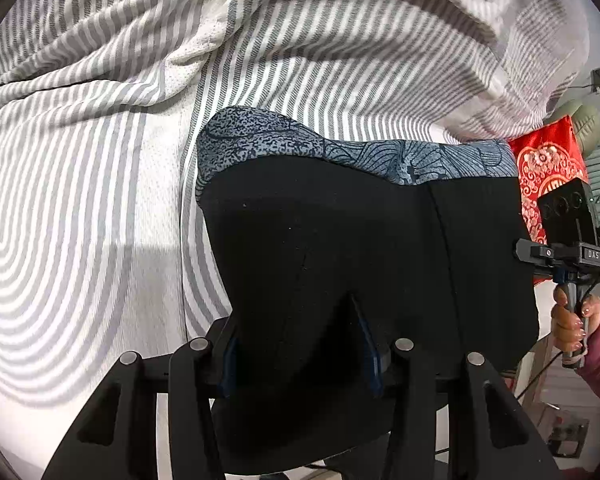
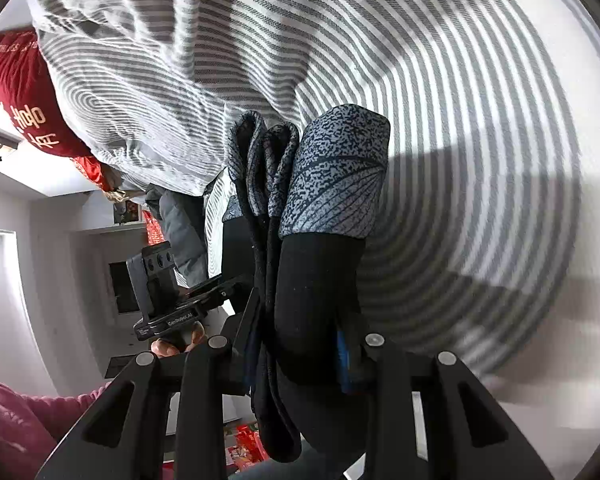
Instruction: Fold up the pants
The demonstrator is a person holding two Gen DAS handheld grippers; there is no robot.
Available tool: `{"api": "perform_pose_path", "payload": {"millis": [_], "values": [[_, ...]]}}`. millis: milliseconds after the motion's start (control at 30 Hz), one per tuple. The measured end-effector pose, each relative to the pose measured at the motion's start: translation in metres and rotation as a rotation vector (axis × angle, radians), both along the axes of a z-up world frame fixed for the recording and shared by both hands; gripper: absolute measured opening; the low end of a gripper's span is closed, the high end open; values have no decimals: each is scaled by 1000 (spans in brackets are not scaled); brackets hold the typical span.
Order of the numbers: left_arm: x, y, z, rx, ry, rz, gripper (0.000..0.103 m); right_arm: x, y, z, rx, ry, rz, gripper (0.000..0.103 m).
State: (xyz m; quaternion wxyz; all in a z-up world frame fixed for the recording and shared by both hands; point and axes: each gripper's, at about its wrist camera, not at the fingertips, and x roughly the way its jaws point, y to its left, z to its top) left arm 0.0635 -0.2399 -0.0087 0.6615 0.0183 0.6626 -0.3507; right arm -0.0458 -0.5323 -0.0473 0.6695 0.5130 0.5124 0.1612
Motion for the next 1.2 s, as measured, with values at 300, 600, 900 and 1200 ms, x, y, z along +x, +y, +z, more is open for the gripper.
{"api": "perform_pose_path", "payload": {"millis": [300, 600, 900, 1200], "values": [[-42, -10, -24, 78, -21, -17, 49, -52, 0, -28, -57, 63, -12, 33], [-57, -5, -16, 155, -141, -4, 58, -60, -3, -45, -200, 115, -4, 49], [-70, -2, 25, 233, -291, 21, 84, -79, 5, 0, -450, 183, -69, 72], [-95, -5, 64, 244, -329, -43, 93, -91, 62, 64, -688, 222, -103, 84]]}}
